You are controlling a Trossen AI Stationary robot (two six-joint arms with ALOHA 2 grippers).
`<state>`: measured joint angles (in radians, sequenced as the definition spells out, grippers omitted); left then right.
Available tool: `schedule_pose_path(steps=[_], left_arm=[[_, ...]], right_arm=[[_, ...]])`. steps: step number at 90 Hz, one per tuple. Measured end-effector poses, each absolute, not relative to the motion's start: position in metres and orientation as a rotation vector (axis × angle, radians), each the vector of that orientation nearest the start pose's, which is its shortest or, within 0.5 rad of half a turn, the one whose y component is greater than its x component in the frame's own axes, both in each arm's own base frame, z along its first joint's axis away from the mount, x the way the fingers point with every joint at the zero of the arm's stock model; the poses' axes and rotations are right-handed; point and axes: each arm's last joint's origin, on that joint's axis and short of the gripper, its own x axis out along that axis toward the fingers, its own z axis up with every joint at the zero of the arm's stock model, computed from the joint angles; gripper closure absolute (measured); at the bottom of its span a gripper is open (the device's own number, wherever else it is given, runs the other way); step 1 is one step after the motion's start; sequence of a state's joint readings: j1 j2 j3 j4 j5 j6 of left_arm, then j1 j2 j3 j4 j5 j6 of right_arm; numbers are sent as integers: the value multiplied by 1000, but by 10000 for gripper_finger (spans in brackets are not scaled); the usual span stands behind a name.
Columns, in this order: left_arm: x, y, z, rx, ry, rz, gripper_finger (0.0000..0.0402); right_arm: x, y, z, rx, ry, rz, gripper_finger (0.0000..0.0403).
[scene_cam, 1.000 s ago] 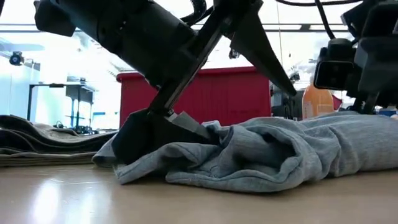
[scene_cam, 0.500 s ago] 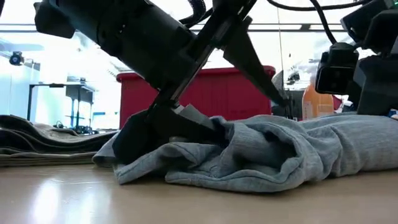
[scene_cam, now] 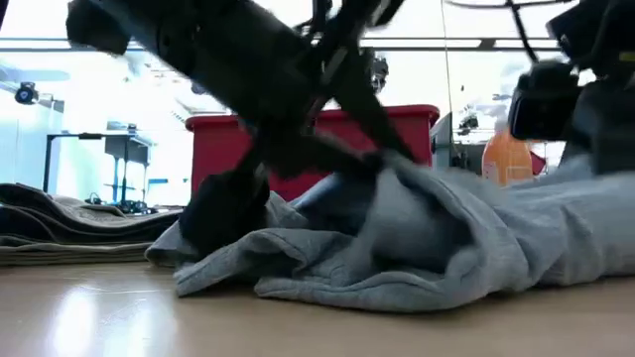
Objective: Fold laundry
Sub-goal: Fold the gray shirt
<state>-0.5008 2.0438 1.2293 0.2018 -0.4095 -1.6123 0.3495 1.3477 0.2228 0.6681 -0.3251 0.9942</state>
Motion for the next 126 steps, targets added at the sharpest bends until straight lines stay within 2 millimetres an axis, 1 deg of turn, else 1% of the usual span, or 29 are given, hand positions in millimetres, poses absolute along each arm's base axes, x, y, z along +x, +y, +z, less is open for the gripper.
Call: schedule_pose_path(steps=[14,22,30,39,46,55,62,68,76,87,96,106,119,126], left_arm=[[377,-196,176,-1305,443,300,401],[373,-193,201,-1295,408,254,401],[366,-188,224,-1265,373,231,401],[355,-181,246,-1221,332,255,401],[346,-173,266,-1188,292,267,401],[334,-162,292,-1129,231,274,401],[324,-152,313,-1086,180,261,402],[316,-142,331,-1057,133,237,402],[308,-128,351,-1012,72,220,402],[302,-112,379,-921,8,216,402],[299,-100,400,-841,3,231,402],[296,-90,420,-763,54,229,402],[286,-82,437,-674,168,279,402],[282,-79,448,-639,154,320,402]], right_arm=[[184,79,151,976,682,437,403],[181,77,173,979,638,449,403],[176,75,194,937,638,445,403],[169,72,218,845,682,403,403],[163,68,240,756,701,358,403],[159,63,274,646,636,331,403],[158,57,297,597,610,289,403],[159,52,315,560,573,255,403],[162,46,334,511,523,230,403],[173,37,360,456,454,192,403],[179,29,386,406,392,166,403],[182,20,413,356,338,133,403],[179,7,436,307,367,20,403],[176,4,447,289,372,21,403]])
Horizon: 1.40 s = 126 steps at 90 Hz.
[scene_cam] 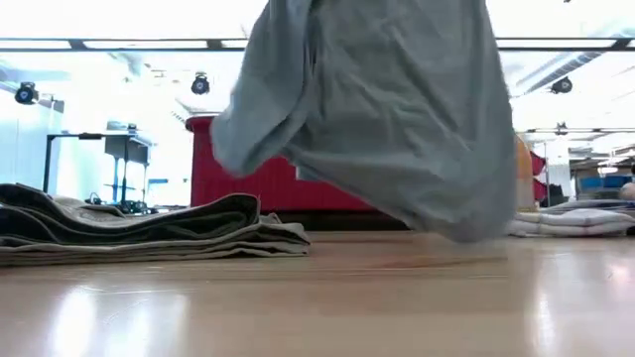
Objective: Fold laundry
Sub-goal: Fold the gray shirt
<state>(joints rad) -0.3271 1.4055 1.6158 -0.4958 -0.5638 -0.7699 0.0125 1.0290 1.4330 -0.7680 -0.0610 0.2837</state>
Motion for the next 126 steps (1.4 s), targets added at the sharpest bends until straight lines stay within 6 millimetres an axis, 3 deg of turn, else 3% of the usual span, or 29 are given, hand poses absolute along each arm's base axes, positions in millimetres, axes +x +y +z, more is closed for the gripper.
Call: schedule_pose_path(steps=[11,21,47,58,72,92,103,117,126], left_arm=[[277,-73,464,-589,120,314,402],[275,-72,466,-585,125,317,402],[287,-76,447,-531,246,330,402],[287,-71,451,-527,207,390,402],[288,-69,454,-488,180,413,401],[295,-69,445,-503,228,387,401],[287,-64,454,-500,148,480,401],[290,-67,452,-512,225,326,401],[289,-67,453,-497,236,299,402]], right_arm=[[173,1,462,237,346,10,403],[169,0,471,229,303,-6,403],[165,-2,465,237,359,-77,403],[169,2,459,244,430,52,403],[173,-3,463,226,364,-87,403],[176,2,464,240,371,89,403],[178,-2,463,222,362,-47,403],[181,2,463,226,380,103,403],[180,-2,460,216,397,-36,403]])
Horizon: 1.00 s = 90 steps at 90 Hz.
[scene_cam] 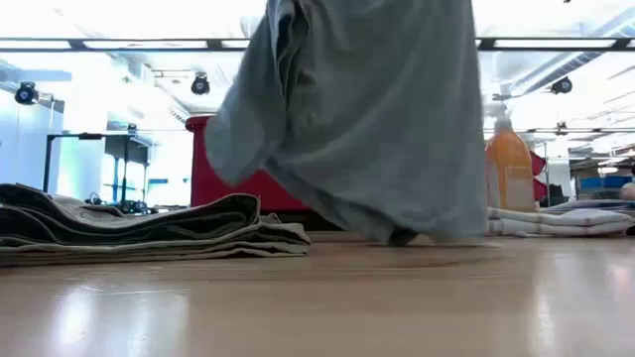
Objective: Fold laundry
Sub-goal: Fold the gray shirt
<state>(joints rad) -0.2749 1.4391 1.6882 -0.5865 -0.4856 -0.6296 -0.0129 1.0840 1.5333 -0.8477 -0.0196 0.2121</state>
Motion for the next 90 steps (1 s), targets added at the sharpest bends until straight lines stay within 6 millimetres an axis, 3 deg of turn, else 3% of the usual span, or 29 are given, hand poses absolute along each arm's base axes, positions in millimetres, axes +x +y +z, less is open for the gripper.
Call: schedule_pose_path(steps=[11,22,40,54,74,90], left_arm=[[278,-59,460,-503,150,463,401],[276,-57,462,-477,135,495,401],[280,-62,462,-478,182,339,401],[279,-73,467,-491,163,224,402],[277,-78,467,-501,202,127,401],[276,-74,466,-449,178,234,401]], right_arm=[[180,-4,464,196,354,-80,403],[177,-2,472,196,326,-48,403],[173,4,478,264,335,161,403],[171,9,473,301,393,211,403],[170,10,475,260,376,161,403],[171,5,474,174,367,13,403]])
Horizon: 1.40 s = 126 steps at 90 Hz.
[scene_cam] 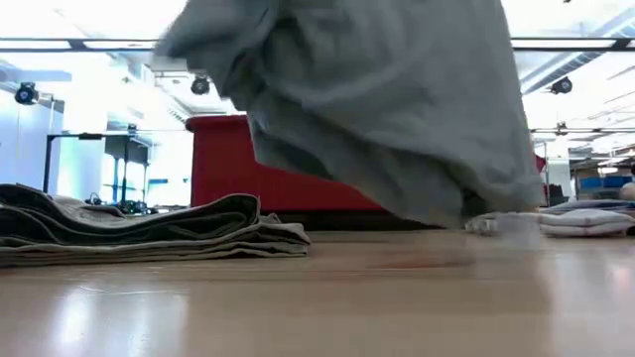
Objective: Fold laundry
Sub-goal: Fold the gray shirt
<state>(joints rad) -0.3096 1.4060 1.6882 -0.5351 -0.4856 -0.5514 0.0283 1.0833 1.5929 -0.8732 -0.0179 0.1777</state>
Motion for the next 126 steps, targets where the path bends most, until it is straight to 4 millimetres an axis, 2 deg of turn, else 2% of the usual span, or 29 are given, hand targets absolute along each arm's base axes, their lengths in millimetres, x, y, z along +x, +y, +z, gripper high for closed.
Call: schedule_pose_path(steps=[15,24,35,44,54,66,84,90,101,110,117,126], left_arm=[[276,-71,462,-391,169,347,402],[276,-80,454,-364,178,386,402],[278,-98,436,-349,159,403,402],[281,-115,413,-395,133,373,402],[288,-133,396,-504,47,245,402],[289,-137,395,-574,-24,172,402],[284,-141,405,-570,0,104,402],[283,-138,408,-536,27,130,402],[284,-124,407,-492,96,212,402],[286,-112,404,-490,120,263,402],[287,-107,407,-500,98,271,402],[287,-109,412,-499,76,224,402]], right_arm=[[175,4,472,140,364,-50,403],[174,9,467,139,331,-18,403],[174,15,446,164,315,-22,403],[174,23,420,227,322,-1,403],[176,41,402,313,312,165,403],[171,57,406,352,302,263,403],[162,75,432,268,240,470,403],[158,71,436,230,228,401,403],[160,58,428,146,294,218,403],[163,45,426,153,312,116,403],[165,39,426,173,313,110,403],[165,39,428,177,307,194,403]])
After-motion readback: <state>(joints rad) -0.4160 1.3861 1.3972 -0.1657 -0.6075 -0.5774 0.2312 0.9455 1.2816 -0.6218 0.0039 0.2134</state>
